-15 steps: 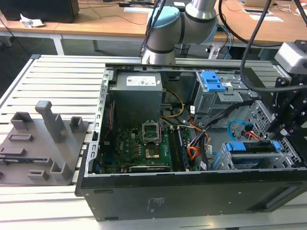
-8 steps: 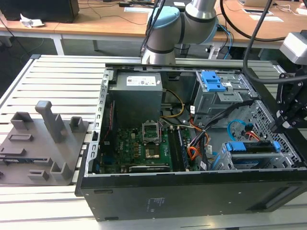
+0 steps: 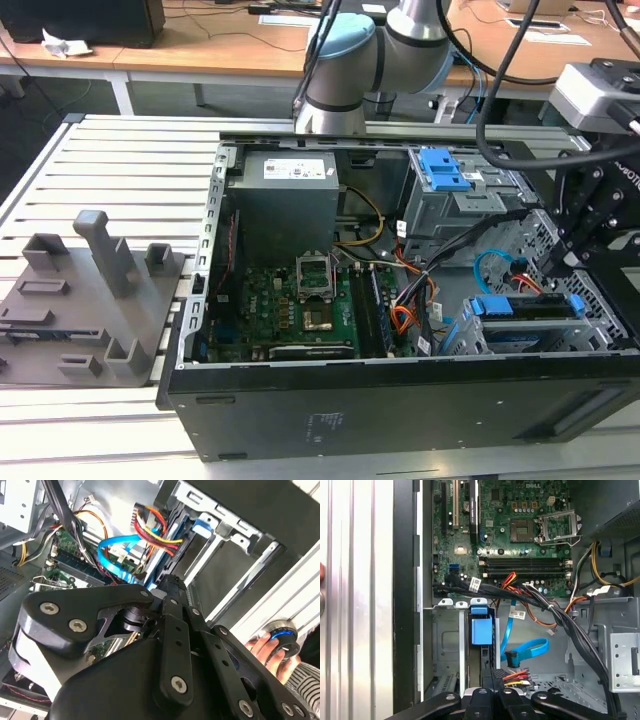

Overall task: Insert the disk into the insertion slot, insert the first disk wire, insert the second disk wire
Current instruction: 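Insert the first disk wire, then insert the second disk wire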

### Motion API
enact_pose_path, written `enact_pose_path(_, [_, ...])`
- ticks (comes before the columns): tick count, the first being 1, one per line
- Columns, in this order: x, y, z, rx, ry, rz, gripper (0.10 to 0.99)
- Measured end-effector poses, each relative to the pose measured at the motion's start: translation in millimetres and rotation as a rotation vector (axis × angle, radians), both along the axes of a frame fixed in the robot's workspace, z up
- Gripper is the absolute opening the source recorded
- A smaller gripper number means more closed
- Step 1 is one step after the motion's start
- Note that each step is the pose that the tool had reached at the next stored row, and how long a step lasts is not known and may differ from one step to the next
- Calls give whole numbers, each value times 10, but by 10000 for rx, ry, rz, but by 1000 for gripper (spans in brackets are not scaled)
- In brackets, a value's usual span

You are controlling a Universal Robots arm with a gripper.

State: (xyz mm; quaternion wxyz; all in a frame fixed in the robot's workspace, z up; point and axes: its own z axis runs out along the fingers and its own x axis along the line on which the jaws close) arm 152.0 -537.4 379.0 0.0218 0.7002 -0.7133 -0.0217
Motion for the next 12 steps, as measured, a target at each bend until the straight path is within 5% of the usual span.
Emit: enact_pose_path(12, [-12,0,0,-1,-1,0,106])
